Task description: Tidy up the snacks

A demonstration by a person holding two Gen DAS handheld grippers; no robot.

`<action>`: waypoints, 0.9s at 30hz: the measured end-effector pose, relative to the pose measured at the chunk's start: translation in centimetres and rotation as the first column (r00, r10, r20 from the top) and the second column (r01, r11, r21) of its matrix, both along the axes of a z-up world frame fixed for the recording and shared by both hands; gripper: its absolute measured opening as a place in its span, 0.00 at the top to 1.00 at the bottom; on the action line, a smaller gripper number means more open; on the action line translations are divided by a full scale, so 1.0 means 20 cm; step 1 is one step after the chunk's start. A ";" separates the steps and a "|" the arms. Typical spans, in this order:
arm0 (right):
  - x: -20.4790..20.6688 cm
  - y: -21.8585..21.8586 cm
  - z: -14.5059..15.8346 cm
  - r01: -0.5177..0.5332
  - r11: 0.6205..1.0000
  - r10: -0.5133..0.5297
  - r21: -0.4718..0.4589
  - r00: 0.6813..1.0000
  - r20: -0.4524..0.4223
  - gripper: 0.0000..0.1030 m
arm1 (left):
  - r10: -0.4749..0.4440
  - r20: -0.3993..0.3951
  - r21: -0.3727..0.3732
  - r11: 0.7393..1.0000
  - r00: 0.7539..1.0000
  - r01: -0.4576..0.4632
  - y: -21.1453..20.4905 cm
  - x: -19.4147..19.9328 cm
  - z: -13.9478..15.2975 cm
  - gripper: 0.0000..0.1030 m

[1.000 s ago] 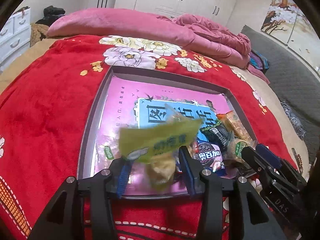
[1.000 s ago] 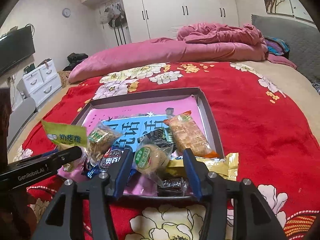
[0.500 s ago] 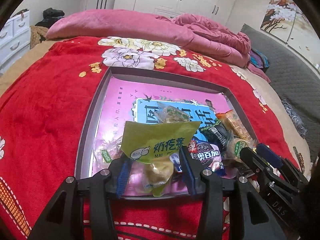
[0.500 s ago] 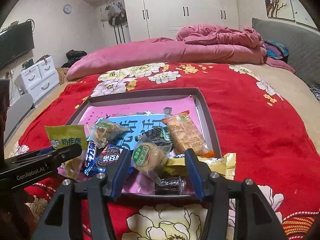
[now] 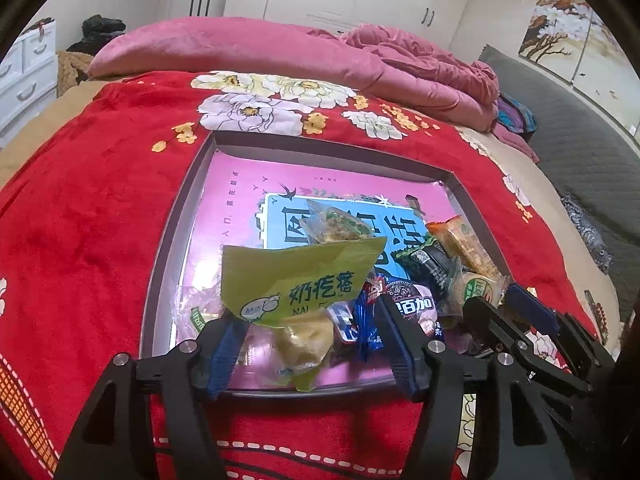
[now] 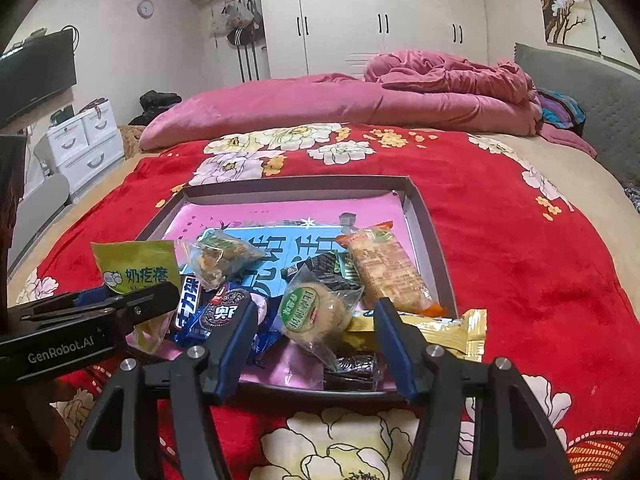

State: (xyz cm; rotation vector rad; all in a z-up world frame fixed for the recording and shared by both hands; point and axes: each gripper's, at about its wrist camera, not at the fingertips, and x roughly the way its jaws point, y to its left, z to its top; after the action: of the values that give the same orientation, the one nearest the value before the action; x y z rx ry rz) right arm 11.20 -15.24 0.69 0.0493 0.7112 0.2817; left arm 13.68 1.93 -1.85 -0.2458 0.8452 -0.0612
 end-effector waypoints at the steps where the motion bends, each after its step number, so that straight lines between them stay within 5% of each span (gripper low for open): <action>1: 0.00 0.00 0.00 0.001 1.000 -0.001 0.001 1.000 0.000 0.42 | -0.001 0.000 0.001 1.000 1.000 0.001 0.00 0.00 0.00 0.36; 7: 0.01 -0.01 0.00 0.013 1.000 -0.013 -0.006 1.000 0.004 0.41 | -0.002 0.000 -0.006 1.000 1.000 0.002 0.00 -0.01 0.00 0.28; 27: -0.02 -0.06 0.03 0.030 0.999 -0.029 -0.019 0.999 0.042 0.18 | -0.017 0.016 0.015 1.000 1.000 0.017 -0.02 -0.07 0.04 0.27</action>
State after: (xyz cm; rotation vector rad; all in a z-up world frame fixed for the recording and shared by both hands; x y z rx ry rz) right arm 10.78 -16.37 1.36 0.0349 0.6711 0.2471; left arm 12.28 1.60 -1.01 -0.2241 0.8318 -0.0730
